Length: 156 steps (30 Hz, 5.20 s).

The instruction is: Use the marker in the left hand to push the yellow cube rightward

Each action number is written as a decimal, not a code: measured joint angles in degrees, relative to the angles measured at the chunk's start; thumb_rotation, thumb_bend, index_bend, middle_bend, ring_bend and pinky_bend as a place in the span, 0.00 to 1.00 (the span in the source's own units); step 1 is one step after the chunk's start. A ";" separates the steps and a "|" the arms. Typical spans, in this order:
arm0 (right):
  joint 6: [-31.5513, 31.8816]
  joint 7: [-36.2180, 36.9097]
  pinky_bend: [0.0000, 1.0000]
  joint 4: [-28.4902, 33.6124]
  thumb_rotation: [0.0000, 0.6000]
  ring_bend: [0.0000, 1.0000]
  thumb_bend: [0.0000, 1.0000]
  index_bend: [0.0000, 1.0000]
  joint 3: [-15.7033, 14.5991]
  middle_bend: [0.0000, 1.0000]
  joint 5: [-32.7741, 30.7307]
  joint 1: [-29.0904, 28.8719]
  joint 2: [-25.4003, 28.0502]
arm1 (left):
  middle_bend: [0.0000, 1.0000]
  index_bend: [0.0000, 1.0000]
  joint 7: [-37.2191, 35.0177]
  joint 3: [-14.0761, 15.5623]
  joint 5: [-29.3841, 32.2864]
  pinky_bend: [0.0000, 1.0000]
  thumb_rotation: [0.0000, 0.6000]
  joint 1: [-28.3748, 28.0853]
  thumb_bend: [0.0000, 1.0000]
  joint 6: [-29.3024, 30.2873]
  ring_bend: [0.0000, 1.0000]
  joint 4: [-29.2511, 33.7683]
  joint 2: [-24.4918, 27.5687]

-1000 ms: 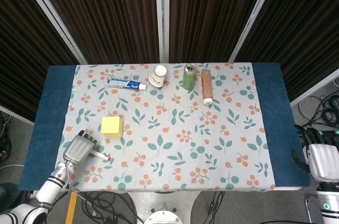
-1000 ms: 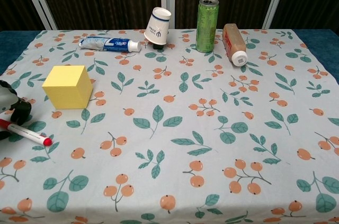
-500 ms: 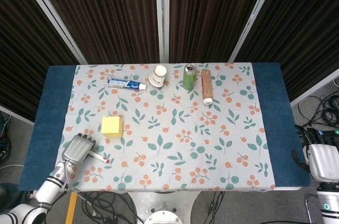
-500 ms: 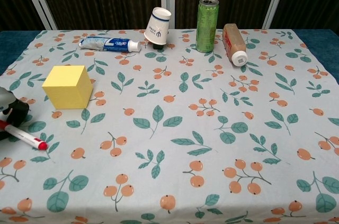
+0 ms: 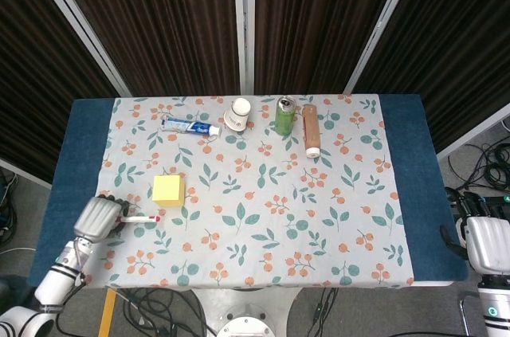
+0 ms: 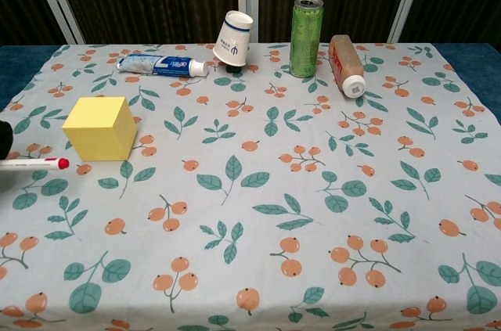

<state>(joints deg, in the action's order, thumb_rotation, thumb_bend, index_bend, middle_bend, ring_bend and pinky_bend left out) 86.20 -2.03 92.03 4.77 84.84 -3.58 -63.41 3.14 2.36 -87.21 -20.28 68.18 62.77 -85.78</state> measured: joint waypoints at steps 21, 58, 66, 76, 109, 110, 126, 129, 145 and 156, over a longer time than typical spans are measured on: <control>0.37 -0.57 0.30 0.62 1.00 0.18 0.26 0.16 0.09 0.30 -0.21 0.28 0.32 | 0.69 0.68 -10.89 -2.14 0.76 0.56 1.00 -4.35 0.44 -5.86 0.51 -18.11 -5.75; 0.34 1.54 0.29 -1.01 1.00 0.18 0.25 0.16 -0.04 0.31 -0.54 0.87 0.22 | 0.69 0.68 1.53 -6.91 4.35 0.56 1.00 -17.49 0.44 -17.23 0.51 -9.42 -8.80; 0.67 2.20 0.29 -1.45 1.00 0.18 0.25 0.16 -0.20 0.31 -0.31 1.20 0.34 | 0.69 0.68 7.18 -7.71 6.25 0.56 1.00 -20.05 0.44 -20.04 0.51 -5.00 -9.06; 0.54 2.66 0.29 -1.81 1.00 0.18 0.25 0.16 -0.15 0.31 -0.37 1.23 0.38 | 0.69 0.68 13.31 -10.00 10.79 0.56 1.00 -23.34 0.44 -22.87 0.51 -1.57 -10.55; 0.29 4.27 0.29 -3.18 1.00 0.18 0.25 0.16 -0.07 0.31 -0.19 1.16 0.51 | 0.69 0.68 25.62 -11.89 24.27 0.56 1.00 -27.82 0.44 -25.17 0.51 3.55 -12.47; 0.31 4.29 0.29 -3.18 1.00 0.18 0.25 0.16 -0.07 0.31 -0.18 1.17 0.53 | 0.69 0.68 25.87 -12.03 24.63 0.56 1.00 -28.14 0.44 -25.28 0.51 3.43 -12.74; 0.24 4.97 0.29 -3.73 1.00 0.18 0.25 0.16 -0.06 0.31 -0.61 1.43 0.61 | 0.69 0.68 28.40 -14.57 29.69 0.56 1.00 -34.69 0.45 -27.16 0.51 -0.85 -18.37; 0.33 5.05 0.29 -3.80 1.00 0.18 0.25 0.16 0.03 0.31 -0.75 1.49 0.65 | 0.69 0.68 28.54 -15.07 30.30 0.56 1.00 -35.88 0.45 -27.40 0.51 -1.76 -19.20; 0.84 5.32 0.29 -3.59 1.00 0.18 0.26 0.16 0.01 0.31 -0.24 1.70 0.88 | 0.69 0.68 27.99 -14.04 31.94 0.56 1.00 -34.45 0.44 -23.69 0.51 1.21 -15.45; 0.82 5.84 0.29 -4.00 1.00 0.18 0.25 0.16 -0.02 0.31 0.43 1.38 0.34 | 0.67 0.66 22.84 -7.72 27.46 0.56 1.00 -23.03 0.43 -13.91 0.51 9.72 -4.59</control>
<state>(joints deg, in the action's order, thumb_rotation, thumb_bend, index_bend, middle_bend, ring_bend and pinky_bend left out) 87.02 3.81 88.03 4.75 85.27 -2.20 -63.07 25.98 -5.36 -59.76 -43.31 54.27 72.49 -90.37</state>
